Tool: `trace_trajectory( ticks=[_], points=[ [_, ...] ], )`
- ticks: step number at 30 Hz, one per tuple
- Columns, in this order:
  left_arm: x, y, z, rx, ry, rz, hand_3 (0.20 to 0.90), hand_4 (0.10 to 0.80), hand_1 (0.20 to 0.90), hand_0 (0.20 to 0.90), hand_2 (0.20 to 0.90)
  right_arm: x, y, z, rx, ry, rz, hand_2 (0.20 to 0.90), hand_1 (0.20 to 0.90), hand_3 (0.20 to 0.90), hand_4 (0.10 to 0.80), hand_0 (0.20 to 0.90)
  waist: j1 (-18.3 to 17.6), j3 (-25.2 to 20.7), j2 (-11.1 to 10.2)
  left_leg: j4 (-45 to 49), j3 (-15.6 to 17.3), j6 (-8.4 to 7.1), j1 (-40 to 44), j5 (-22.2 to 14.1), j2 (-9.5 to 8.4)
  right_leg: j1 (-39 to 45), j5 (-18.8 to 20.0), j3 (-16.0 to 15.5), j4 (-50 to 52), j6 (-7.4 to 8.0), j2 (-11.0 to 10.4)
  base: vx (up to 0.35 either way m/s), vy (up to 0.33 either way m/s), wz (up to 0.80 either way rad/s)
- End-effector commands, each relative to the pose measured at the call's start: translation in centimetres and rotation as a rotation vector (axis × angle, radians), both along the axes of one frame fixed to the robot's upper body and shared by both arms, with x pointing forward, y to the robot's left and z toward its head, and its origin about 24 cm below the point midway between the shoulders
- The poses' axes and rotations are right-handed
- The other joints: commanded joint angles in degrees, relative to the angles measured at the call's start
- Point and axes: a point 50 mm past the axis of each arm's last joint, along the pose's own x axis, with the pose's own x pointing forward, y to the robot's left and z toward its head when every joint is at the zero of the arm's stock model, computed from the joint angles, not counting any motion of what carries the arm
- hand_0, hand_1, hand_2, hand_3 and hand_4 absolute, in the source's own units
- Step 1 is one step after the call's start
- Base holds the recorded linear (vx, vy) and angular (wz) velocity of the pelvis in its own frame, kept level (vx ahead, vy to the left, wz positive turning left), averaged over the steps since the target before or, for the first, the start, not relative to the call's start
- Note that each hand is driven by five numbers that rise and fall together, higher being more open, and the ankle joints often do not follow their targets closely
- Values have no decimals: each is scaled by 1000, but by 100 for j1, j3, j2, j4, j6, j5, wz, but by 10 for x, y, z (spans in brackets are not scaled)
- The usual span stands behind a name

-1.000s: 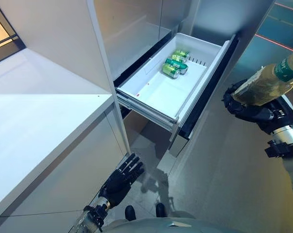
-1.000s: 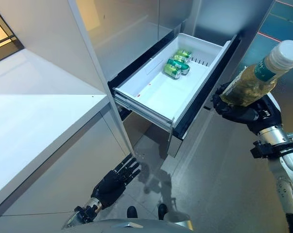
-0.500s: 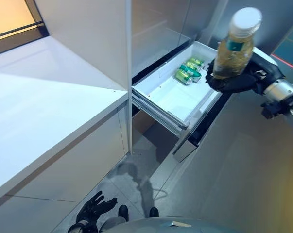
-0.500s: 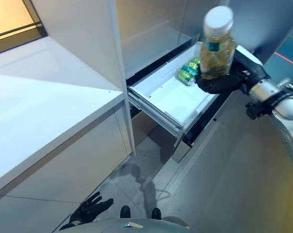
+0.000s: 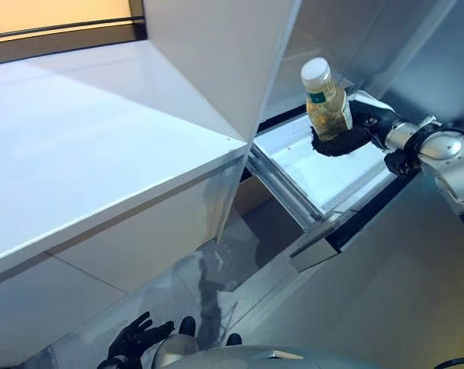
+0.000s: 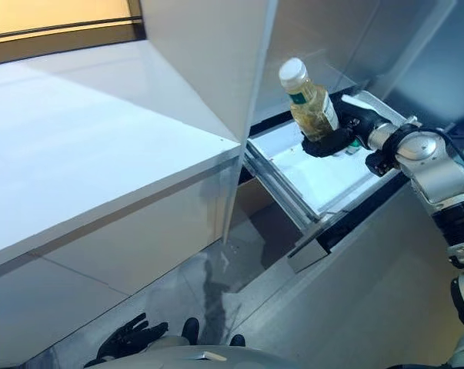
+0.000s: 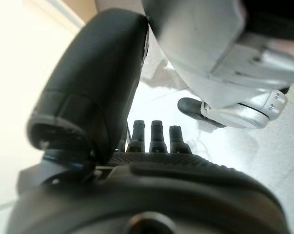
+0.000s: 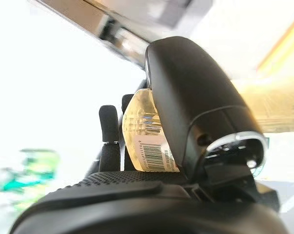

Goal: Put drinks into fridge and close the fridge

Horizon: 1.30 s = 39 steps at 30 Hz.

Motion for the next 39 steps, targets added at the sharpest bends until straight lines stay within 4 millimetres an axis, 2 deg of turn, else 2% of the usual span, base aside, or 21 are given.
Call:
trace_trajectory(
  ticks=[1, 6, 10, 21, 28, 33, 35, 39],
  points=[
    [-21, 19, 2, 69, 99, -80, 900, 800, 900, 900, 900, 9, -13, 98, -43, -294, -83, 300, 300, 200, 100, 300, 195, -82, -45, 14, 53, -103, 129, -675, 78, -132, 160, -33, 25, 516, -8, -13, -73, 10],
    [-10, 31, 9, 99, 79, -91, 900, 800, 900, 900, 900, 12, -34, 86, -116, -194, -195, 300, 300, 200, 100, 300, 339, 174, -61, 36, -67, -92, -74, -613, 65, -280, 224, -61, 25, 494, 11, -42, -65, 11],
    [-1, 37, 14, 104, 52, -99, 900, 800, 900, 900, 900, 10, -51, 88, -168, -156, -288, 300, 300, 200, 100, 300, 404, 419, -21, 29, -115, -88, -250, -558, 63, -441, 269, -79, 34, 483, 20, -108, -39, 5],
    [19, 41, 23, 91, -43, -96, 900, 800, 900, 900, 900, 15, -57, 104, -247, -155, -373, 300, 300, 200, 100, 300, 629, 1059, 145, 39, -308, -111, -798, -368, 7, -898, 373, -195, 56, 452, 3, -97, -18, 3],
    [23, 47, 27, 85, -68, -66, 900, 800, 900, 900, 900, 12, -65, 111, -277, -147, -435, 300, 300, 200, 100, 300, 695, 1225, 228, 33, -325, -146, -1030, -277, -9, -1094, 393, -328, 68, 438, -37, -44, 0, 9],
    [25, 49, 28, 72, -83, -55, 900, 800, 900, 900, 900, 8, -73, 115, -358, -78, -496, 300, 300, 200, 100, 300, 768, 1345, 328, 40, -367, -168, -1227, -202, -54, -1263, 406, -423, 84, 428, -81, -36, 26, 14],
    [33, 43, 31, 66, -75, -51, 900, 800, 900, 900, 900, 9, -70, 109, -377, 1, -520, 300, 300, 200, 100, 300, 784, 1324, 360, 51, -368, -163, -1257, -211, -86, -1297, 385, -430, 101, 425, -105, 38, 49, 11],
    [54, 48, 38, 71, -71, -31, 900, 800, 900, 900, 900, 4, -76, 109, -367, 105, -548, 300, 300, 200, 100, 300, 775, 1284, 324, 67, -333, -168, -1313, -219, -49, -1395, 374, -456, 157, 394, -102, 12, 5, 2]
  ],
)
